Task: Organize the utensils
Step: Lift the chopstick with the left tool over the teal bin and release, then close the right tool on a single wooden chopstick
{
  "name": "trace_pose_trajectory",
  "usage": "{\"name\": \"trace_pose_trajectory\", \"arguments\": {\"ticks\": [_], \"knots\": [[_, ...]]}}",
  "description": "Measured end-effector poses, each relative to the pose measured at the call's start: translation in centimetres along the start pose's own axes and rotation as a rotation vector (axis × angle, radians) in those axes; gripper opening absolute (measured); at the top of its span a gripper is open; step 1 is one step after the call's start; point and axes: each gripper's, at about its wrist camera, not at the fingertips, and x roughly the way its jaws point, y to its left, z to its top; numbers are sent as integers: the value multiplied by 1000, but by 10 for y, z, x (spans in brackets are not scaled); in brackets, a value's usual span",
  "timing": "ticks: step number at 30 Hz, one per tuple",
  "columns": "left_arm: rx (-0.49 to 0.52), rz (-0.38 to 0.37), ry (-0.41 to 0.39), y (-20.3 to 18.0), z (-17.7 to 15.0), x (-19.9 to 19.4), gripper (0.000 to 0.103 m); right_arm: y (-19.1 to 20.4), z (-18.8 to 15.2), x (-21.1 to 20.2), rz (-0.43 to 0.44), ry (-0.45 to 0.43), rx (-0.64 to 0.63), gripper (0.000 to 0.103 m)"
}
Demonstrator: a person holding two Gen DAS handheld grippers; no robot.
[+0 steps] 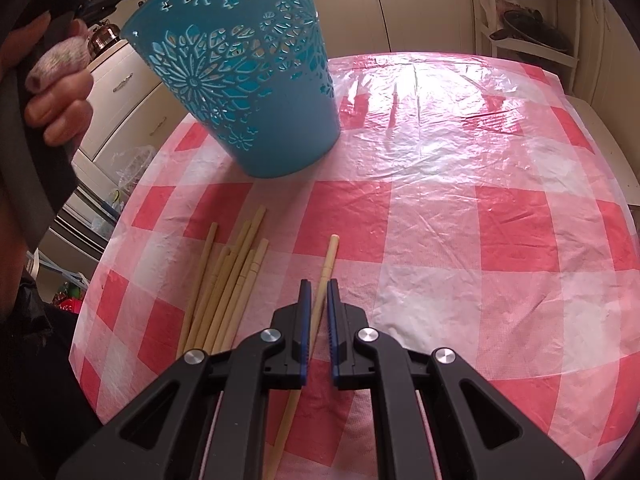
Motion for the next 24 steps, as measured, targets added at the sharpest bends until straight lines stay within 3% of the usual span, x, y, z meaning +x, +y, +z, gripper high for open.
{"name": "trace_pose_trajectory", "arguments": {"ticks": [2,4,8,14,17,18,21,24], "knots": [[3,26,6,10,-4,-14,48,1,-1,-1,7,5,-3,12],[2,44,-12,23,-5,-39,59,2,-4,-3,18,10,0,25],[-4,61,-38,50,-15,-81,75,5,-6,-4,-9,8,-18,28],[-94,79,-9,99,-40,-96,79,17,5,8,-83,16,-46,28],[-163,77,33,120,-49,-88,79,37,6,16,-204,38,-160,16],[-177,75,37,126,-50,-87,79,39,6,17,-207,43,-179,11],[-201,69,46,137,-53,-86,79,35,7,16,-180,57,-151,5],[-227,64,54,143,-55,-84,79,23,8,-7,-48,1,-54,5]]}}
